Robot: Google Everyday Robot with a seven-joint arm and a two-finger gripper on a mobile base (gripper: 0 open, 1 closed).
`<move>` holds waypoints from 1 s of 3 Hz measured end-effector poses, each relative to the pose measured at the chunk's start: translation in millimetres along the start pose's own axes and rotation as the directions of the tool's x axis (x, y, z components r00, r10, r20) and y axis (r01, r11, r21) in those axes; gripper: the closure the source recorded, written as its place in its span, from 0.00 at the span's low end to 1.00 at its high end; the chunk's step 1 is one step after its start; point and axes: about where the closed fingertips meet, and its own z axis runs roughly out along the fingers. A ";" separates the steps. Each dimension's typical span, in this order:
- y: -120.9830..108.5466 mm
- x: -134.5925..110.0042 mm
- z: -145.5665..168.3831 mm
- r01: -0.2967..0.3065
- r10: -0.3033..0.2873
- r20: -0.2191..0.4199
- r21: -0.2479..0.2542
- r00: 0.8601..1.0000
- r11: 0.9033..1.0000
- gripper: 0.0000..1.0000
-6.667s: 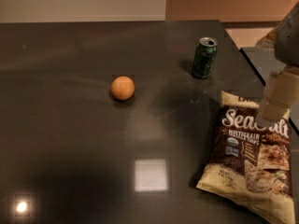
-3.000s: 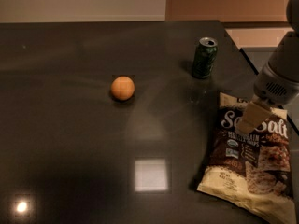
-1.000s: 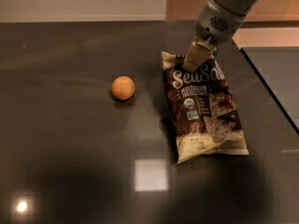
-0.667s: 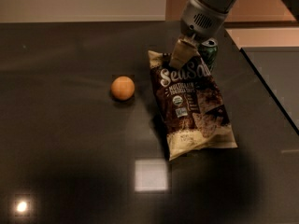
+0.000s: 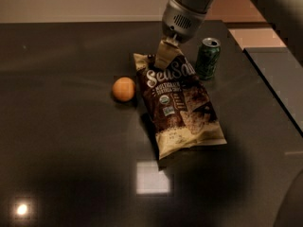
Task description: Move brown chip bag near orange
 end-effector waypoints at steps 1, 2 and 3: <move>-9.9 -9.3 7.6 0.006 -0.006 -0.007 0.004 1.000 1.000 0.61; -23.5 -8.9 13.4 -0.008 0.008 -0.022 0.015 1.000 1.000 0.38; -38.2 -1.2 16.9 -0.030 0.031 -0.034 0.026 0.999 0.999 0.14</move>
Offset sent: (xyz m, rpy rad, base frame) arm 0.0317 -0.0048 -0.0169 -0.0735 0.0313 -0.0261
